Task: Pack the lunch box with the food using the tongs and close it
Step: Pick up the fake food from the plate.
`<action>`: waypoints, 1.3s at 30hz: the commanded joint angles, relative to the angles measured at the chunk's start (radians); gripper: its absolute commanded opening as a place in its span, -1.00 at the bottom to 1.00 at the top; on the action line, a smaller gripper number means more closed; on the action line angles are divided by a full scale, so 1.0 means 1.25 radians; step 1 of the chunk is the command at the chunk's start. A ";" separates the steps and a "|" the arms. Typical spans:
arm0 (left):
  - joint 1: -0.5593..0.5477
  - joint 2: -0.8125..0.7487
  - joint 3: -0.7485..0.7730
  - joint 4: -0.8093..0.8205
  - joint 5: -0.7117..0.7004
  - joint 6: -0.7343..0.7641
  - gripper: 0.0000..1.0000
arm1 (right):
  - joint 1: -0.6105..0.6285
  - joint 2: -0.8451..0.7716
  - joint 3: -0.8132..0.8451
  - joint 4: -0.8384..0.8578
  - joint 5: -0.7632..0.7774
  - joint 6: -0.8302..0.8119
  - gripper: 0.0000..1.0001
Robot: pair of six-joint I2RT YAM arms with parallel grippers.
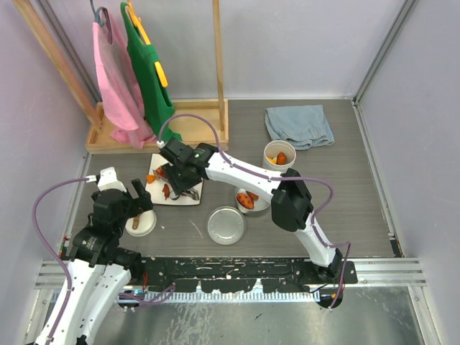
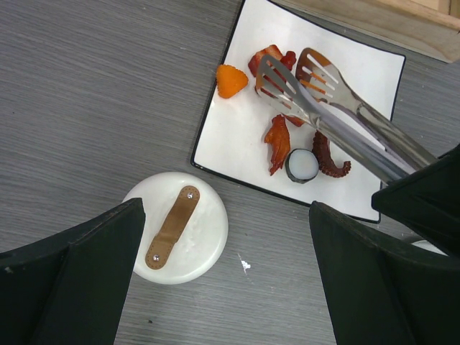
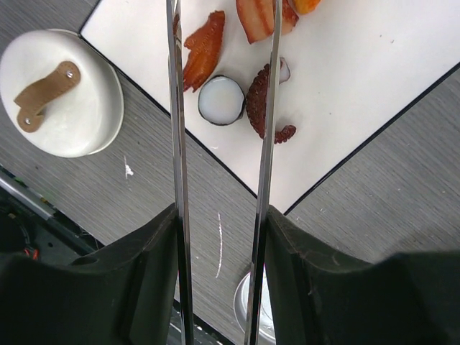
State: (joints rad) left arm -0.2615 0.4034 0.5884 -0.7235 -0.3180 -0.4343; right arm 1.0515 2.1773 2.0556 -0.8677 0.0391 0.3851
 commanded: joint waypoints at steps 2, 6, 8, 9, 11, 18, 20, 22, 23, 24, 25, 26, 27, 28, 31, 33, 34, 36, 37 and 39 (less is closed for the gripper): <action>0.003 -0.001 0.014 0.019 -0.001 -0.002 0.96 | -0.001 0.008 0.045 -0.008 -0.007 0.015 0.02; 0.003 0.000 0.014 0.019 -0.001 -0.002 0.96 | -0.001 0.024 0.052 -0.009 0.001 0.016 0.02; 0.003 0.000 0.014 0.019 -0.001 -0.004 0.96 | 0.000 0.034 0.060 -0.009 0.003 0.015 0.01; 0.003 -0.001 0.014 0.019 -0.001 -0.004 0.96 | 0.000 0.037 0.066 -0.008 0.005 0.015 0.01; 0.004 0.000 0.014 0.019 -0.001 -0.003 0.96 | 0.000 0.044 0.075 -0.004 0.008 0.018 0.00; 0.003 0.000 0.015 0.019 -0.002 -0.004 0.96 | 0.000 0.070 0.110 -0.024 0.014 0.026 -0.09; 0.004 0.000 0.014 0.019 -0.002 -0.004 0.96 | 0.000 0.067 0.107 -0.031 0.018 0.023 -0.09; 0.003 0.001 0.014 0.019 -0.002 -0.004 0.96 | 0.000 0.062 0.101 -0.032 0.027 0.023 -0.09; 0.003 0.001 0.015 0.019 -0.001 -0.004 0.96 | 0.000 0.061 0.099 -0.031 0.029 0.024 -0.08; 0.004 0.001 0.015 0.020 -0.001 -0.004 0.96 | 0.000 0.060 0.098 -0.031 0.030 0.024 -0.07; 0.004 0.002 0.015 0.020 -0.001 -0.004 0.96 | 0.000 0.063 0.099 -0.031 0.029 0.024 -0.05; 0.004 0.003 0.015 0.020 0.000 -0.003 0.96 | -0.001 0.066 0.102 -0.031 0.026 0.026 -0.04; 0.004 0.003 0.015 0.020 0.000 -0.003 0.96 | 0.000 0.070 0.105 -0.031 0.024 0.027 -0.04; 0.003 0.004 0.015 0.020 0.000 -0.003 0.96 | 0.000 0.074 0.107 -0.031 0.023 0.030 -0.04; 0.003 0.002 0.015 0.020 0.000 -0.002 0.96 | 0.000 0.081 0.111 -0.025 0.016 0.037 -0.05; 0.003 0.002 0.015 0.020 0.000 -0.003 0.96 | 0.000 0.082 0.112 -0.025 0.014 0.039 -0.09; 0.004 0.002 0.015 0.020 0.000 -0.002 0.96 | -0.001 0.081 0.110 -0.025 0.018 0.041 -0.12; 0.004 0.001 0.014 0.020 0.000 -0.002 0.96 | 0.000 0.071 0.106 -0.029 0.027 0.042 -0.18; 0.004 0.000 0.014 0.019 -0.001 -0.003 0.96 | 0.000 0.065 0.105 -0.030 0.032 0.042 -0.20; 0.004 0.001 0.014 0.019 0.000 -0.004 0.96 | 0.000 0.049 0.096 -0.030 0.041 0.043 -0.23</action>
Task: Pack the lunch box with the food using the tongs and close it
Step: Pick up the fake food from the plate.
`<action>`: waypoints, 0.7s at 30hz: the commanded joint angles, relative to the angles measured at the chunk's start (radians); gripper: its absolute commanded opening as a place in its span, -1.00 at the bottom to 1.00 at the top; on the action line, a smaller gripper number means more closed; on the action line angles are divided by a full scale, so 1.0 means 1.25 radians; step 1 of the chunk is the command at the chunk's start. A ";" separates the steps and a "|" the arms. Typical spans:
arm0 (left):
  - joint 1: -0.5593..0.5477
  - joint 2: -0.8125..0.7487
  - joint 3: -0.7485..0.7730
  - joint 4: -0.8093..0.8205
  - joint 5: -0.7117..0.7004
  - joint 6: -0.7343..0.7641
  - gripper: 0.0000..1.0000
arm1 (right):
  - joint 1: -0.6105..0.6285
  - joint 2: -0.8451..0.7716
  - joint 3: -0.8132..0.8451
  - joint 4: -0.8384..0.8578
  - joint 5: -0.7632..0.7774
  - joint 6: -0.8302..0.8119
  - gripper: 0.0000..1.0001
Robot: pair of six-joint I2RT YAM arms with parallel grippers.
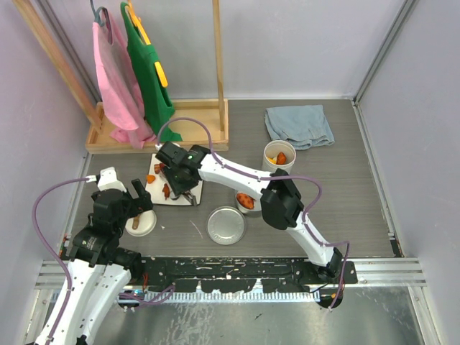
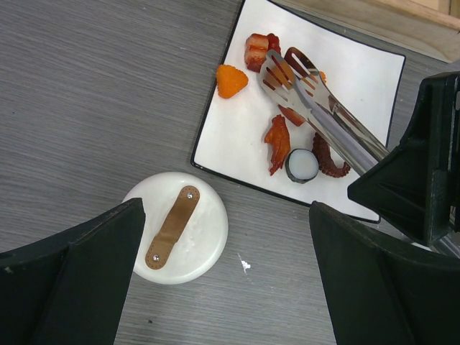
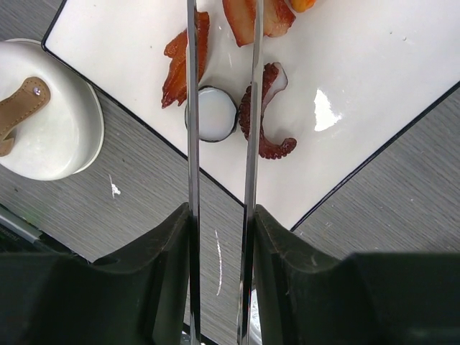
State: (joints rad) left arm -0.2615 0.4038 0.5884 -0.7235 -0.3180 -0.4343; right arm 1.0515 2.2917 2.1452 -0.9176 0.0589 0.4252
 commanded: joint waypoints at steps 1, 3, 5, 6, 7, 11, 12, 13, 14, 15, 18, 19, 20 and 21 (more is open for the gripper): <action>0.004 0.001 0.015 0.020 -0.001 -0.002 0.96 | 0.000 -0.050 0.020 0.010 0.030 0.013 -0.25; 0.004 0.001 0.015 0.020 -0.001 -0.003 0.96 | 0.000 -0.065 0.012 0.013 0.036 0.016 -0.29; 0.005 0.002 0.015 0.020 0.000 -0.002 0.96 | 0.000 -0.080 0.005 0.016 0.039 0.017 -0.33; 0.005 0.002 0.014 0.020 0.000 -0.003 0.96 | 0.001 -0.087 0.001 0.017 0.040 0.018 -0.36; 0.004 0.003 0.014 0.020 0.000 -0.003 0.96 | 0.000 -0.093 -0.003 0.018 0.041 0.018 -0.37; 0.004 0.002 0.014 0.020 0.002 -0.002 0.96 | 0.000 -0.128 -0.024 0.029 0.044 0.019 -0.41; 0.004 0.003 0.014 0.020 0.002 -0.002 0.96 | 0.000 -0.134 -0.028 0.030 0.044 0.019 -0.41; 0.004 0.003 0.014 0.020 0.002 -0.002 0.96 | -0.001 -0.141 -0.032 0.032 0.043 0.019 -0.41; 0.004 0.003 0.014 0.020 0.002 -0.003 0.96 | 0.000 -0.149 -0.038 0.034 0.041 0.018 -0.41; 0.004 0.002 0.014 0.020 0.002 -0.003 0.96 | -0.001 -0.158 -0.043 0.035 0.041 0.017 -0.42; 0.004 0.001 0.014 0.020 0.001 -0.003 0.96 | 0.000 -0.188 -0.066 0.041 0.026 0.017 -0.42; 0.005 0.001 0.014 0.020 0.000 -0.003 0.96 | 0.000 -0.202 -0.083 0.048 0.015 0.019 -0.42; 0.005 0.001 0.014 0.020 0.000 -0.004 0.96 | 0.000 -0.216 -0.100 0.057 0.004 0.020 -0.42; 0.004 0.000 0.014 0.020 0.000 -0.003 0.96 | 0.000 -0.232 -0.116 0.063 0.003 0.021 -0.42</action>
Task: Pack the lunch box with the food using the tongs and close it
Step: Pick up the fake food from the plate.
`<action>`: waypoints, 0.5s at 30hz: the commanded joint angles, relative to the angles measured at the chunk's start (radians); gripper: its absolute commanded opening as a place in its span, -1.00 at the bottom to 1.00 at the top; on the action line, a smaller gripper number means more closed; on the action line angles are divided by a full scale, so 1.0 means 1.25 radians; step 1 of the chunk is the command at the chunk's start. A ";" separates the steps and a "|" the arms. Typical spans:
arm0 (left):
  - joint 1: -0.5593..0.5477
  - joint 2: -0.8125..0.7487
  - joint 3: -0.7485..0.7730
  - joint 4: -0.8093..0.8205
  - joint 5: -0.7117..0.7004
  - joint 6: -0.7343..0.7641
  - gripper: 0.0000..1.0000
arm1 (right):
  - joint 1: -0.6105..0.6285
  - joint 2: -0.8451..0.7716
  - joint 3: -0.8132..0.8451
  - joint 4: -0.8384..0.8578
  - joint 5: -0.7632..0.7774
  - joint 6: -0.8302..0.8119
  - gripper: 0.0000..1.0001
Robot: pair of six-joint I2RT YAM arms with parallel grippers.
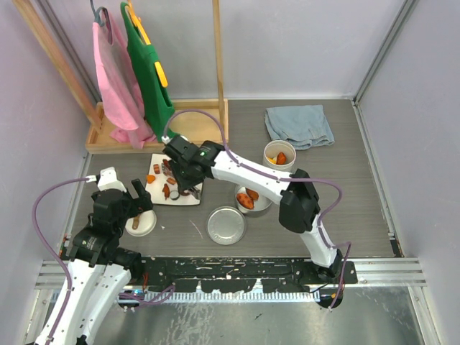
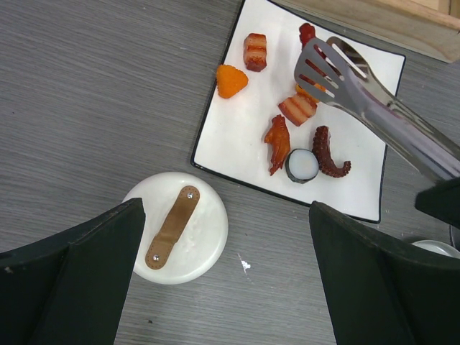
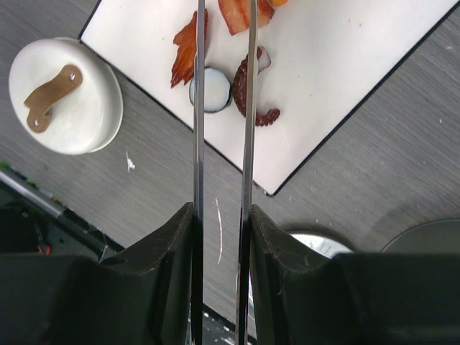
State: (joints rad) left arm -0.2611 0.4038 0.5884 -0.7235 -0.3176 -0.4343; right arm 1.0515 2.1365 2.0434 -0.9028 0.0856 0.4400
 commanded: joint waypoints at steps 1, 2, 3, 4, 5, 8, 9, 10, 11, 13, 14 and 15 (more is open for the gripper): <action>0.004 0.001 0.014 0.019 0.000 -0.003 0.96 | 0.000 -0.123 -0.050 0.052 -0.014 0.010 -0.42; 0.004 0.001 0.014 0.019 0.000 -0.004 0.96 | -0.001 -0.140 -0.063 0.052 -0.008 0.009 -0.41; 0.005 0.000 0.014 0.019 0.000 -0.004 0.96 | -0.001 -0.156 -0.081 0.051 -0.004 0.005 -0.41; 0.004 0.001 0.014 0.019 0.000 -0.004 0.96 | -0.001 -0.176 -0.100 0.052 0.001 0.003 -0.41; 0.004 0.001 0.014 0.020 0.000 -0.004 0.96 | 0.000 -0.196 -0.121 0.053 0.004 -0.001 -0.41; 0.005 0.003 0.015 0.020 0.002 -0.003 0.96 | -0.001 -0.269 -0.189 0.058 0.005 -0.015 -0.40; 0.005 0.003 0.014 0.021 0.004 -0.002 0.96 | 0.000 -0.291 -0.211 0.053 0.006 -0.019 -0.40; 0.005 0.003 0.015 0.021 0.005 -0.002 0.96 | 0.000 -0.312 -0.235 0.050 0.007 -0.022 -0.40; 0.004 0.003 0.014 0.022 0.006 -0.003 0.96 | -0.001 -0.337 -0.264 0.049 0.010 -0.024 -0.39; 0.005 0.002 0.014 0.021 0.006 -0.001 0.96 | -0.004 -0.387 -0.323 0.047 0.014 -0.025 -0.39; 0.005 0.002 0.014 0.021 0.006 -0.001 0.96 | -0.005 -0.414 -0.354 0.046 0.013 -0.024 -0.39; 0.005 0.001 0.014 0.021 0.007 -0.002 0.96 | -0.009 -0.439 -0.383 0.042 0.013 -0.024 -0.39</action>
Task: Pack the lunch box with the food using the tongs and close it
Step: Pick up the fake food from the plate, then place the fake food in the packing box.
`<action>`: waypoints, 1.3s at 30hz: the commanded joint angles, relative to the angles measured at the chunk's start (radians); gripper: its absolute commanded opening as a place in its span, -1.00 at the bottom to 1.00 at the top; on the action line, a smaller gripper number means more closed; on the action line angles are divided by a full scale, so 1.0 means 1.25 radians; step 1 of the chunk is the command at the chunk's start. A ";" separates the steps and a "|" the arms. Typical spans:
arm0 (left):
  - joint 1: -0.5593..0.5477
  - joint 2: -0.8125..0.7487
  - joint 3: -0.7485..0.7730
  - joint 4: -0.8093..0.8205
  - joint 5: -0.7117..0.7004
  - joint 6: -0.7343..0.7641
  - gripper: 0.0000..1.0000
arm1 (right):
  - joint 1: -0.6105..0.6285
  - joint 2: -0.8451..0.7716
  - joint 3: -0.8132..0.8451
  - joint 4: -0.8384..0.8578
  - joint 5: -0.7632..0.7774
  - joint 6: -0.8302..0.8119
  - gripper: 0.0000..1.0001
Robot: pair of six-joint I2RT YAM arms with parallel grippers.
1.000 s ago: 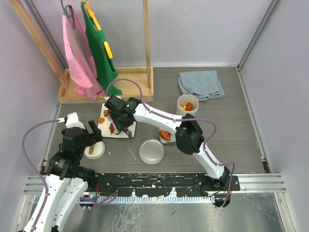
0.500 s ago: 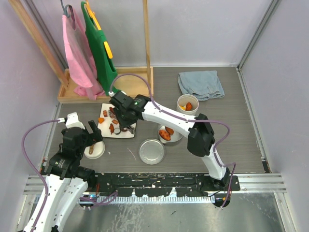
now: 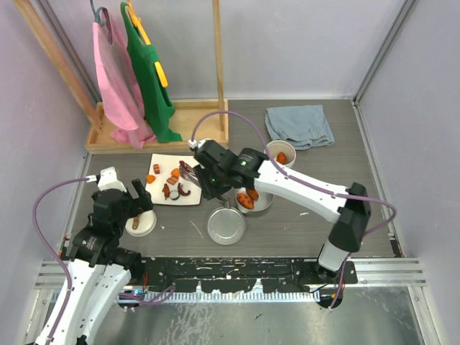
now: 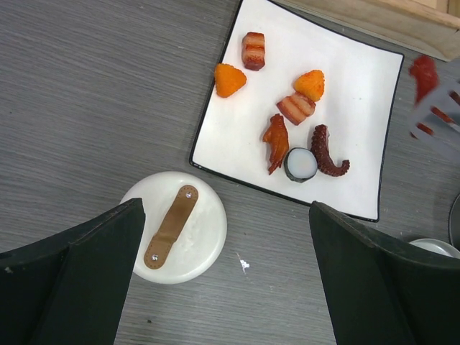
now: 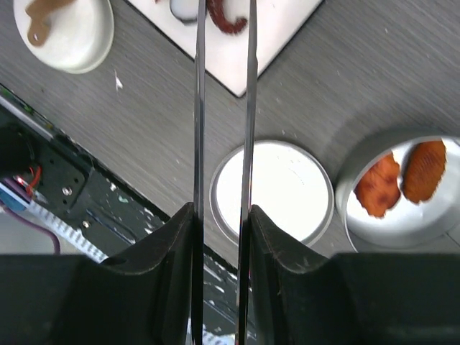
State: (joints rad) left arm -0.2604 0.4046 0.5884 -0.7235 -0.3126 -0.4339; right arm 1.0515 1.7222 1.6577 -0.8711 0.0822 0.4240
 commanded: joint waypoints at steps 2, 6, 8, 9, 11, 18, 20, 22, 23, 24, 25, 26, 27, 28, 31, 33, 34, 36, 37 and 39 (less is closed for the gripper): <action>0.004 0.000 0.014 0.022 0.004 -0.001 0.96 | -0.026 -0.157 -0.125 -0.001 0.014 -0.006 -0.39; 0.004 0.004 0.014 0.023 0.009 -0.001 0.96 | -0.077 -0.257 -0.220 -0.024 -0.014 0.002 -0.39; 0.003 0.004 0.014 0.023 0.011 -0.001 0.96 | -0.108 -0.310 -0.255 -0.029 -0.039 -0.003 -0.39; 0.004 0.005 0.014 0.023 0.012 -0.002 0.96 | -0.131 -0.331 -0.270 -0.035 -0.051 -0.008 -0.39; 0.004 0.005 0.014 0.021 0.011 -0.001 0.96 | -0.156 -0.361 -0.291 -0.061 -0.072 -0.028 -0.39; 0.003 0.004 0.014 0.022 0.012 -0.001 0.96 | -0.190 -0.419 -0.339 -0.196 -0.041 -0.059 -0.38; 0.003 0.004 0.014 0.022 0.012 -0.001 0.96 | -0.192 -0.427 -0.348 -0.221 -0.027 -0.060 -0.38; 0.004 0.004 0.014 0.022 0.011 -0.002 0.96 | -0.192 -0.424 -0.352 -0.251 -0.004 -0.063 -0.38; 0.004 0.004 0.014 0.021 0.010 -0.001 0.96 | -0.192 -0.420 -0.356 -0.265 0.009 -0.066 -0.38; 0.004 0.003 0.014 0.021 0.010 -0.001 0.96 | -0.192 -0.417 -0.357 -0.275 0.021 -0.069 -0.38; 0.003 0.003 0.014 0.021 0.010 -0.002 0.96 | -0.192 -0.413 -0.357 -0.284 0.029 -0.072 -0.37; 0.004 0.003 0.014 0.022 0.009 -0.001 0.96 | -0.191 -0.410 -0.355 -0.291 0.035 -0.073 -0.36; 0.004 0.003 0.014 0.021 0.010 -0.001 0.96 | -0.192 -0.408 -0.355 -0.292 0.042 -0.075 -0.37; 0.004 0.003 0.014 0.021 0.010 -0.002 0.96 | -0.192 -0.404 -0.355 -0.291 0.047 -0.076 -0.36; 0.004 0.003 0.014 0.020 0.010 -0.001 0.96 | -0.191 -0.388 -0.352 -0.298 0.070 -0.078 -0.35; 0.004 0.003 0.014 0.019 0.009 -0.001 0.96 | -0.192 -0.375 -0.351 -0.301 0.077 -0.080 -0.34; 0.003 0.003 0.014 0.020 0.008 -0.001 0.96 | -0.192 -0.371 -0.353 -0.301 0.078 -0.082 -0.33; 0.004 0.003 0.014 0.021 0.009 -0.002 0.96 | -0.192 -0.364 -0.353 -0.301 0.080 -0.084 -0.32; 0.003 0.003 0.014 0.020 0.009 -0.002 0.96 | -0.191 -0.361 -0.351 -0.300 0.085 -0.084 -0.31; 0.004 0.003 0.014 0.020 0.010 -0.001 0.96 | -0.192 -0.358 -0.345 -0.297 0.101 -0.079 -0.28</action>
State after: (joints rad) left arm -0.2596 0.4080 0.5884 -0.7235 -0.2996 -0.4343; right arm 0.8158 1.2789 1.2003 -1.2472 0.1547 0.3344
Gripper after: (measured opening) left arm 0.980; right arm 0.369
